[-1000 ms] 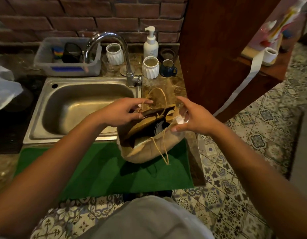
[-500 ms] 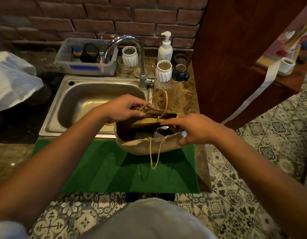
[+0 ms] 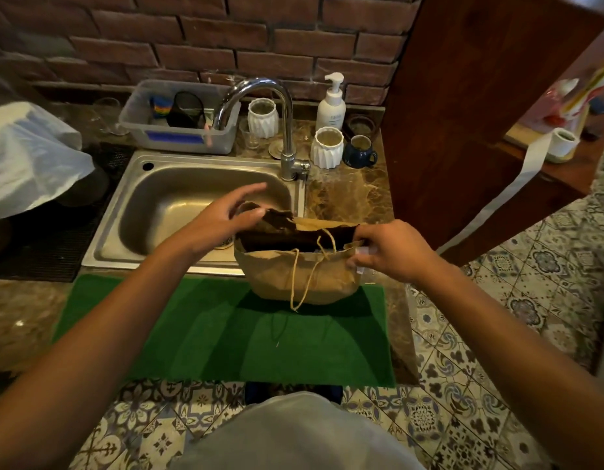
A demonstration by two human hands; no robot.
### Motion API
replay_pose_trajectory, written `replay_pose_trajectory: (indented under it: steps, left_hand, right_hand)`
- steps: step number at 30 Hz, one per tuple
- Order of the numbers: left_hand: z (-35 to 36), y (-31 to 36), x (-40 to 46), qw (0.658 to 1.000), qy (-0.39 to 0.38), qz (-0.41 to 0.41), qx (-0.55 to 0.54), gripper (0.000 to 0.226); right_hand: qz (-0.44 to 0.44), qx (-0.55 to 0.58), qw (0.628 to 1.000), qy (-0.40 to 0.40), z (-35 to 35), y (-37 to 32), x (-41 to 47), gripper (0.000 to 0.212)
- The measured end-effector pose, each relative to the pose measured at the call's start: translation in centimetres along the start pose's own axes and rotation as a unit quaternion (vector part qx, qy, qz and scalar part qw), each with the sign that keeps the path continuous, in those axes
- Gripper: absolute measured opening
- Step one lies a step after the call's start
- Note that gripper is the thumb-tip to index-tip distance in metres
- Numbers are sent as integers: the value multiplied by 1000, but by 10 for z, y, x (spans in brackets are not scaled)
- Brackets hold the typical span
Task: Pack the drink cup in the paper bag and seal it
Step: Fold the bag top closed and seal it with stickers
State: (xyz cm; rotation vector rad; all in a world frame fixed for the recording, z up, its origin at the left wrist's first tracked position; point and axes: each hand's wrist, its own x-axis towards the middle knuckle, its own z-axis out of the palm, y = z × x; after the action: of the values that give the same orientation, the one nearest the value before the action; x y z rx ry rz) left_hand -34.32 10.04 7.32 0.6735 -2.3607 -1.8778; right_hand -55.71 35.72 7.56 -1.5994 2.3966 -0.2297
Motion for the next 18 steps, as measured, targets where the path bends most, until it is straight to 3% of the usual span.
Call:
replay_pose_trajectory:
  steps: [6, 12, 15, 18]
  left_hand:
    - [4, -37, -18, 997, 10, -5, 73, 112]
    - [1, -46, -16, 994, -32, 22, 99, 116]
    - [3, -48, -15, 992, -11, 39, 123, 105]
    - [7, -49, -9, 992, 45, 46, 111, 80]
  right_hand:
    - [41, 89, 993, 67, 22, -3, -5, 36]
    - [69, 170, 975, 125, 26, -4, -14, 54]
    - [85, 206, 964, 148, 29, -4, -21, 58]
    - [112, 212, 951, 196, 32, -3, -25, 67]
